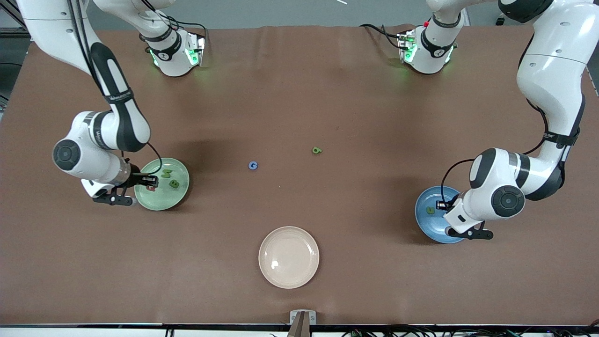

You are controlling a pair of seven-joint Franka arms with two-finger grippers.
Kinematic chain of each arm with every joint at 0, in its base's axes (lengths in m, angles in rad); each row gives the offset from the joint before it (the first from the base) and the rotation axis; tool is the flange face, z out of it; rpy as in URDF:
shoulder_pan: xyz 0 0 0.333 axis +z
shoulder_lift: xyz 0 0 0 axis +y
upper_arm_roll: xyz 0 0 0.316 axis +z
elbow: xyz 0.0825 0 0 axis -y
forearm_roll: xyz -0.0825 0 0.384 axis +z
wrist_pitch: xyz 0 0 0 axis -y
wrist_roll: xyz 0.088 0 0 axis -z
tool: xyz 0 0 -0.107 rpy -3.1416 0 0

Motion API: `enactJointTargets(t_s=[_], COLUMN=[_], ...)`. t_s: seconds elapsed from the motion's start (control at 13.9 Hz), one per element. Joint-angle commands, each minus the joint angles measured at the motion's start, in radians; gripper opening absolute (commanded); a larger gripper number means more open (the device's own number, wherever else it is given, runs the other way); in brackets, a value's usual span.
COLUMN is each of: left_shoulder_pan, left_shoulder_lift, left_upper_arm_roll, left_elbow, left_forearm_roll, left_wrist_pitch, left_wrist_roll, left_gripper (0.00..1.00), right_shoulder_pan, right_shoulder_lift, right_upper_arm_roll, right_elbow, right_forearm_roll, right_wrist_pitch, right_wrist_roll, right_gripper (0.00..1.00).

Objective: Sort upper and lower case letters into plates
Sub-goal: 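Release the x and the pink o into their plates with both grippers, then grasp the green b with the left gripper while the right gripper grasps the c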

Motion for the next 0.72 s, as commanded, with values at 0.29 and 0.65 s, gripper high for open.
enactJointTargets(t_s=[0.29,0.65], left_shoulder_pan=[0.011,0.008], left_shoulder_lift=[-0.03,-0.039], left_upper_arm_roll=[-0.085,-0.283], left_elbow=[-0.022,-0.046], left_forearm_roll=[0.014,0.016], left_wrist_pitch=[-0.034,-0.099], left_wrist_roll=[-0.059,-0.373], left_gripper=[1.0,1.0], right_shoulder_pan=[-0.015,-0.012], right_shoulder_lift=[0.075,0.078], right_upper_arm_roll=[0.022,0.023], right_elbow=[-0.01,-0.006], right_forearm_roll=[-0.002,-0.002], right_wrist_pitch=[0.089,0.076], right_wrist_roll=[-0.026,-0.026], right_gripper=[0.05,0.99])
